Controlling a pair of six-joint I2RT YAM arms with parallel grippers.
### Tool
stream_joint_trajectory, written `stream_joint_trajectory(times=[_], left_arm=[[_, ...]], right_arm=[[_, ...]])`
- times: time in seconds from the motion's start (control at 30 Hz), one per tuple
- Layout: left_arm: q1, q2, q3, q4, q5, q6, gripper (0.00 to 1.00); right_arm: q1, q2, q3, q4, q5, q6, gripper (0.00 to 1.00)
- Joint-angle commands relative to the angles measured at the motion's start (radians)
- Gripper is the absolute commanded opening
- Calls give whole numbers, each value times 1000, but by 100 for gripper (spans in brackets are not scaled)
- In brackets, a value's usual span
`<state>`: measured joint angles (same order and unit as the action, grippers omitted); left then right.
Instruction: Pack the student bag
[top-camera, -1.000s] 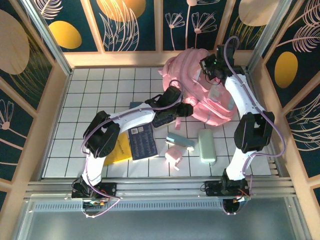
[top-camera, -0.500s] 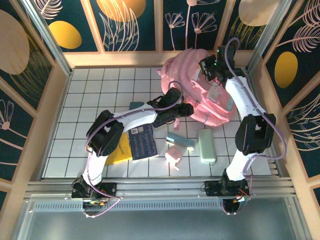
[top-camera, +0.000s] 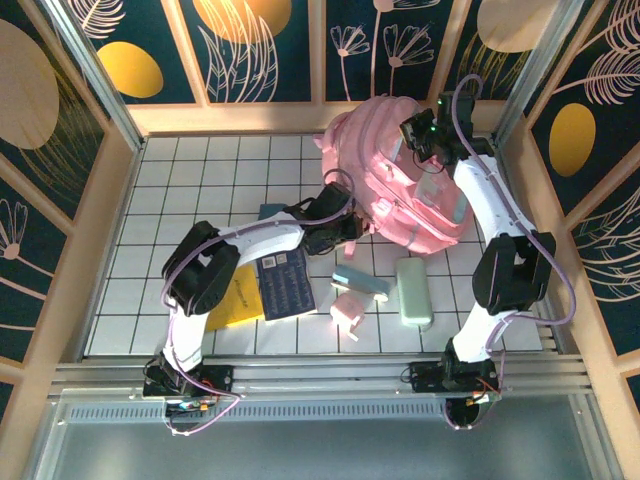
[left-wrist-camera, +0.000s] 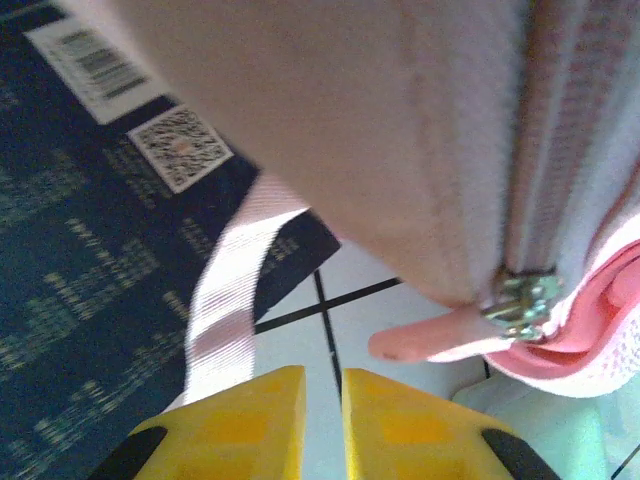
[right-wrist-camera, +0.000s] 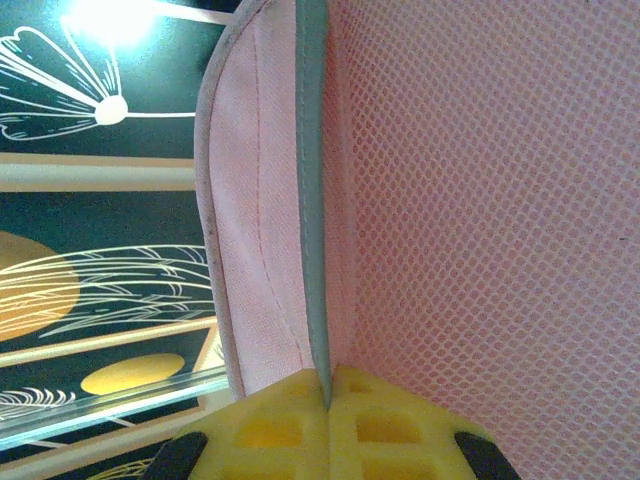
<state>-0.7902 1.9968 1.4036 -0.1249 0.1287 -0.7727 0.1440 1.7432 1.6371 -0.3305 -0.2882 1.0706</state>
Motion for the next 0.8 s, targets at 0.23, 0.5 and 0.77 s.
stream_joint_trajectory(times=[0.23, 0.5, 0.77], left_arm=[[42, -95, -63, 25, 18, 143, 12], [39, -123, -78, 79, 29, 234, 58], [3, -64, -6, 49, 20, 237, 55]], right_arm=[[-1, -81, 15, 123, -29, -89, 0], [18, -62, 46, 82, -42, -91, 0], [23, -51, 52, 77, -43, -63, 0]])
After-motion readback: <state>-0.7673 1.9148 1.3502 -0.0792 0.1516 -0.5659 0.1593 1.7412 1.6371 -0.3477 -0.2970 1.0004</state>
